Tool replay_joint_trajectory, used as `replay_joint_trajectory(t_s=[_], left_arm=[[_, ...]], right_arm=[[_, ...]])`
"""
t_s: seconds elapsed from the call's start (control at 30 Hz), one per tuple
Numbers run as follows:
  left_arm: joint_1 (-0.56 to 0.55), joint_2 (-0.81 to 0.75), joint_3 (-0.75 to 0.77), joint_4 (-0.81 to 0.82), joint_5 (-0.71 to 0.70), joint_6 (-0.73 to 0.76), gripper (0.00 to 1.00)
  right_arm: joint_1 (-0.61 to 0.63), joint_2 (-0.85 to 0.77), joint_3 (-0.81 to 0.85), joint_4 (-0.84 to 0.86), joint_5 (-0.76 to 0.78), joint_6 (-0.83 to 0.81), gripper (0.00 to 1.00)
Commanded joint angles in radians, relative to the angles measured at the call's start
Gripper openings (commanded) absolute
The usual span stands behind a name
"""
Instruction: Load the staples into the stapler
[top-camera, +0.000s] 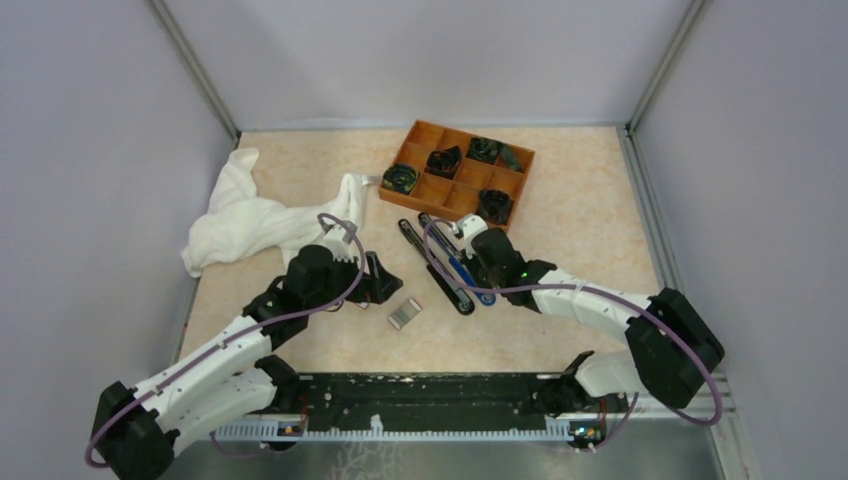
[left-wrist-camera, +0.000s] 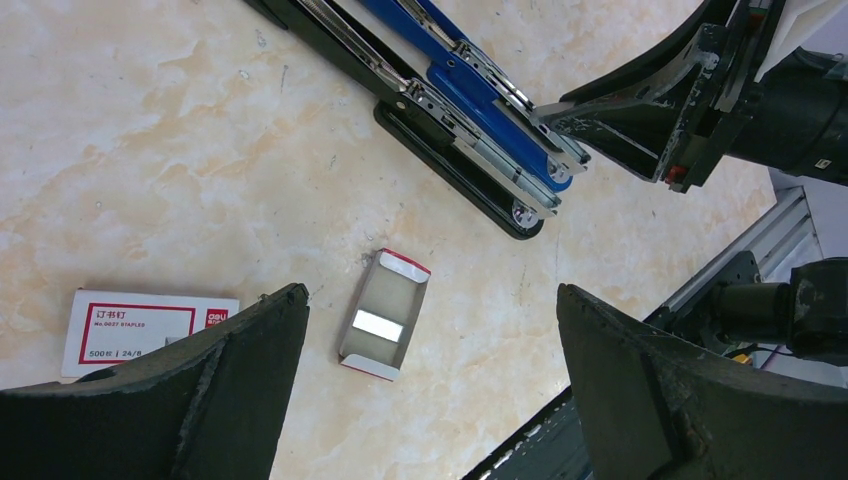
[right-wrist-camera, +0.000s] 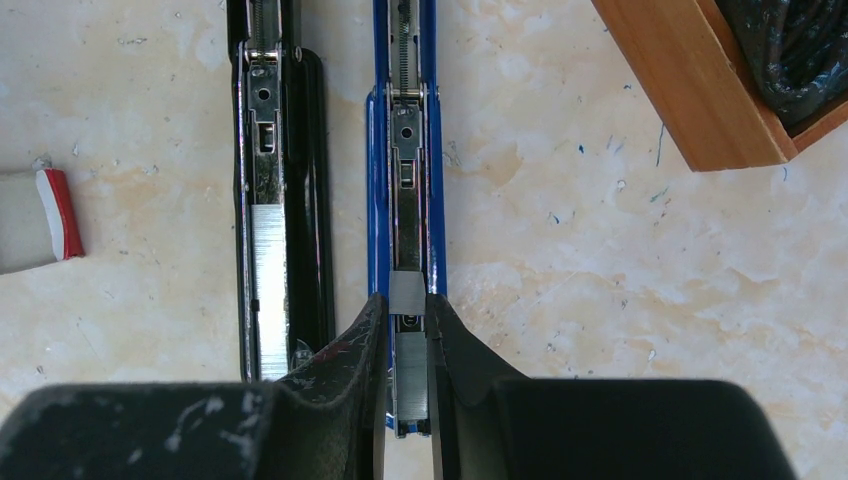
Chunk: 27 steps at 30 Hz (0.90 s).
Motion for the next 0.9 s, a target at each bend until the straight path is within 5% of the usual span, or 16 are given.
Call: replay_joint_trajectory(t_s=[0.0, 0.87], left_arm=[[0.001, -0.002, -0.004, 0.031, 0.011, -0.005, 0.99], [0.001, 0.009, -0.009, 0.047, 0.024, -0.012, 0.99]], right_arm=[[-0.005, -0.014, 0.046, 0.015, 0.017, 0.007, 0.0], [-0.005, -0.006, 0.047, 0.021, 0.003, -0.002, 0.0]])
